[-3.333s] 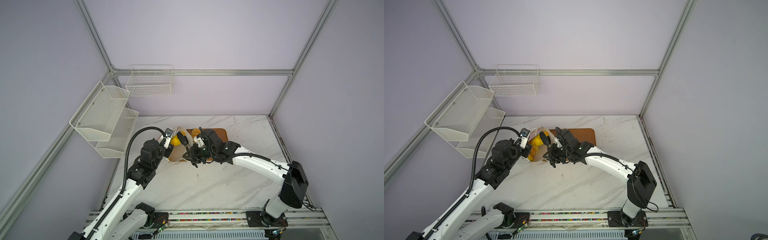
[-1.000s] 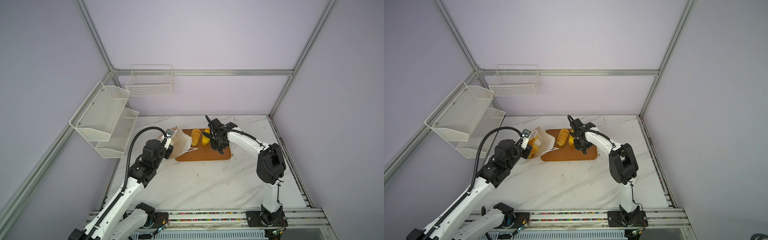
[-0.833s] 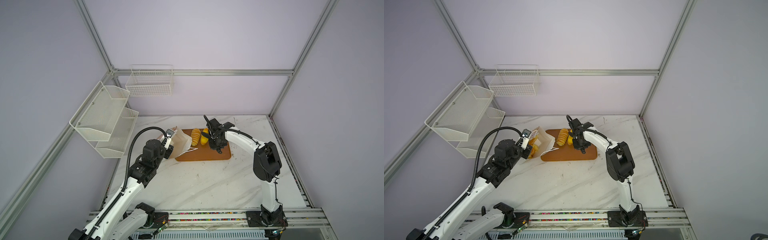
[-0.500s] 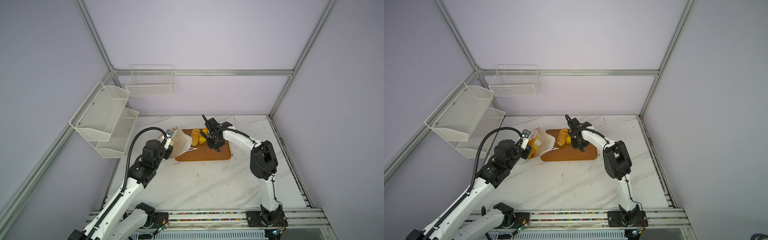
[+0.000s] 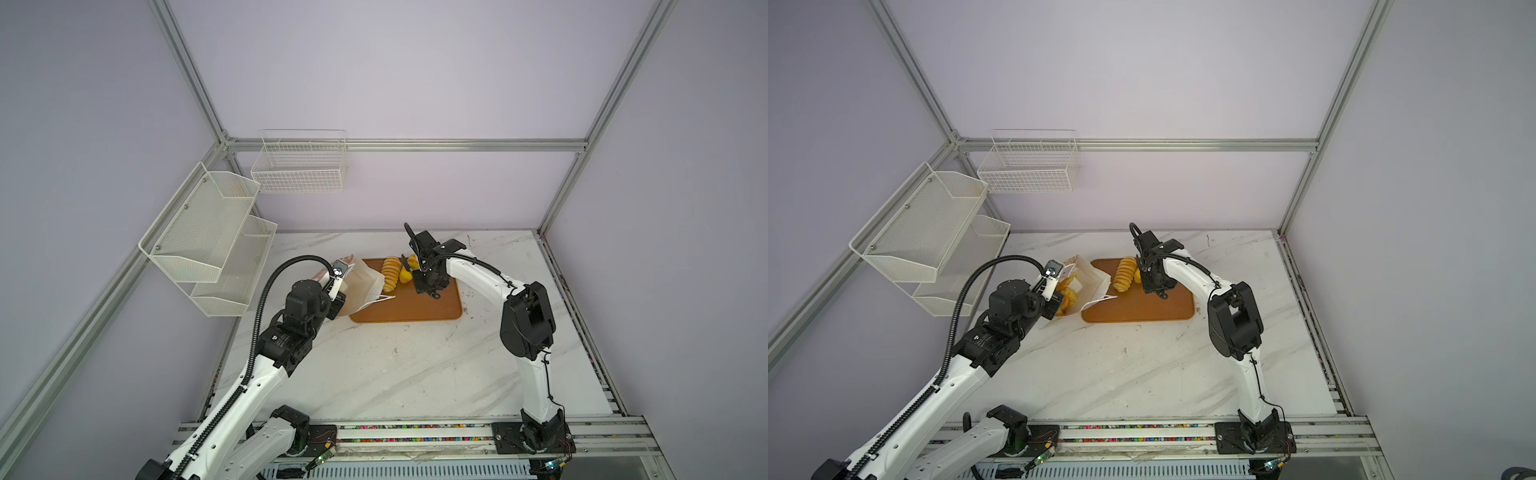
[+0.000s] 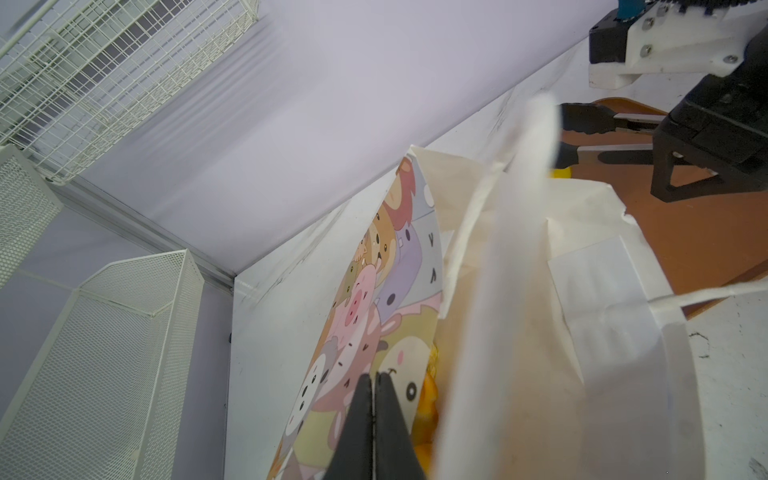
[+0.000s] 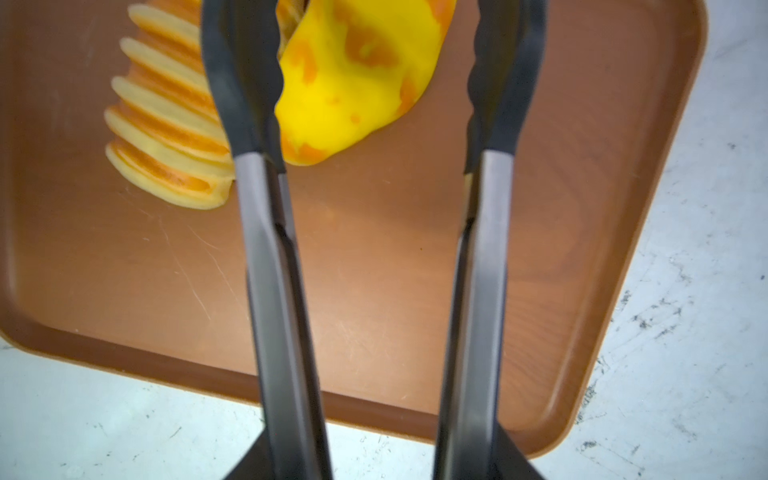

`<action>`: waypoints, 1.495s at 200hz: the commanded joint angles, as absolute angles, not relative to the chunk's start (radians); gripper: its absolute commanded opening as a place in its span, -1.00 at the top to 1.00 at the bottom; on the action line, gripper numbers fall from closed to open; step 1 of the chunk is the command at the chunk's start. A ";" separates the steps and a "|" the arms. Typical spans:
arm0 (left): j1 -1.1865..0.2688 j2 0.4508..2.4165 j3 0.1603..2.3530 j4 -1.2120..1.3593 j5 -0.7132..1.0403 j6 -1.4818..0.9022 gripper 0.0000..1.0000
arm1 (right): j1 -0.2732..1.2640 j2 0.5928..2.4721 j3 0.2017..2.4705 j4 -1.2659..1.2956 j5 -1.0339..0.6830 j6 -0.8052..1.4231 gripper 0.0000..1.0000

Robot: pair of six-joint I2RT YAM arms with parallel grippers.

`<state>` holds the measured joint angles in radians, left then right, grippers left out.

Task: Take the fake bread out of the paper bag
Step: 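Open the tongs and lift them off the bread with the right gripper, then swing the tongs back toward the bag while the left gripper tilts the bag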

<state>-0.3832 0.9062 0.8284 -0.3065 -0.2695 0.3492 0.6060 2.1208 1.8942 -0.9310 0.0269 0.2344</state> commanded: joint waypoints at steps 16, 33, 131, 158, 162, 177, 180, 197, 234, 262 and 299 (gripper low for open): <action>-0.386 0.914 0.920 -0.311 -0.282 0.366 1.00 | 0.609 2.119 1.916 -0.971 0.037 0.231 -0.05; -0.387 0.913 0.920 -0.311 -0.281 0.366 1.00 | 0.611 2.115 1.909 -0.971 0.036 0.231 -0.05; -0.386 0.969 0.996 -0.374 -0.262 0.392 1.00 | 0.774 1.864 1.801 -0.847 0.064 0.359 0.06; -0.387 1.012 1.066 -0.468 -0.259 0.389 1.00 | 0.862 1.772 1.629 -0.752 0.026 0.450 0.08; -0.387 1.015 1.076 -0.480 -0.258 0.388 1.00 | 0.866 1.765 1.614 -0.748 0.029 0.458 0.08; -0.387 1.017 1.098 -0.518 -0.257 0.385 1.00 | 0.893 1.732 1.537 -0.701 0.032 0.488 0.09; -0.387 1.017 1.101 -0.526 -0.254 0.385 1.00 | 0.896 1.727 1.526 -0.691 0.029 0.492 0.09; -0.387 1.013 1.111 -0.565 -0.230 0.379 0.99 | 0.907 1.714 1.471 -0.641 -0.008 0.506 0.10; -0.387 1.035 1.134 -0.658 -0.184 0.372 0.78 | 0.934 1.740 1.441 -0.580 -0.046 0.486 0.10; -0.386 1.063 1.159 -0.686 -0.190 0.354 0.65 | 0.946 1.756 1.447 -0.557 -0.067 0.473 0.11; -0.387 1.097 1.208 -0.711 -0.181 0.360 0.35 | 0.956 1.754 1.448 -0.537 -0.086 0.468 0.12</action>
<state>-0.3832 1.0840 1.0767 -0.6827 -0.1989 0.3618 0.9447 1.7542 1.4311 -0.5900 -0.0708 0.4736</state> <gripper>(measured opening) 0.274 0.445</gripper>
